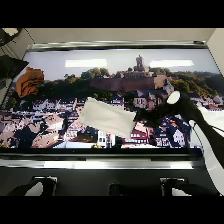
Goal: Fold the shirts.
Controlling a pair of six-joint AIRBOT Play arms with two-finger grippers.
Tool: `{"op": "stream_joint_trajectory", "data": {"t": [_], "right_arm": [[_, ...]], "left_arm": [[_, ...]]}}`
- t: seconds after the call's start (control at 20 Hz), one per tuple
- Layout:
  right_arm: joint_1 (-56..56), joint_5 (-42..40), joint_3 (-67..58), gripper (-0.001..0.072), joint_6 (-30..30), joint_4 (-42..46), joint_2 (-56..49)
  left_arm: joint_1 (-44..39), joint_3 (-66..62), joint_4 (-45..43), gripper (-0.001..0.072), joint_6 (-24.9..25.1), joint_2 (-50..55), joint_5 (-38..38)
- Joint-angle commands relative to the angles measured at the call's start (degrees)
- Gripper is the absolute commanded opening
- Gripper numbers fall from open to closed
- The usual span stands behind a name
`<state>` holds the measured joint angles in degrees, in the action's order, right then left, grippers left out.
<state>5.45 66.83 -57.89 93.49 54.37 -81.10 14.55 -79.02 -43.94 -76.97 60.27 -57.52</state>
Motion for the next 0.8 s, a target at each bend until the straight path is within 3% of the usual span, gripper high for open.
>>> {"op": "stream_joint_trajectory", "data": {"t": [0.0, 0.15, 0.2, 0.25, 0.35, 0.4, 0.55, 0.75], "right_arm": [[0.20, -14.16, 12.81, 0.0674, -6.95, -15.82, 0.70], [2.67, -21.77, 13.33, 0.0588, -9.97, -19.32, 0.68], [3.43, -23.87, 13.33, 0.0493, -9.99, -20.46, 0.68], [3.80, -25.73, 13.33, 0.0330, -9.97, -21.55, 0.68], [3.58, -27.06, 13.16, 0.0170, -10.12, -23.96, 0.70], [3.63, -26.56, 12.57, 0.0057, -10.80, -23.87, 0.70], [2.32, -19.34, 6.67, 0.0051, -16.63, -23.23, 0.83], [-11.82, -2.47, -10.16, 0.0052, -13.60, -20.52, 1.73]], "left_arm": [[0.00, 0.00, -0.07, 0.0038, 0.00, -0.02, 0.02], [-0.04, 0.00, -0.02, 0.0038, 0.00, -0.02, 0.04], [-0.11, 0.00, -0.02, 0.0038, -0.02, -0.02, 0.07], [-0.11, 0.00, -0.02, 0.0038, 0.00, -0.02, 0.07], [-0.11, 0.00, -0.04, 0.0038, 0.00, 0.00, 0.07], [-0.11, 0.00, -0.07, 0.0038, 0.02, 0.00, 0.09], [-0.09, 0.00, -0.07, 0.0038, 0.02, 0.00, 0.09], [-0.09, 0.00, -0.07, 0.0038, 0.04, 0.00, 0.09]]}}
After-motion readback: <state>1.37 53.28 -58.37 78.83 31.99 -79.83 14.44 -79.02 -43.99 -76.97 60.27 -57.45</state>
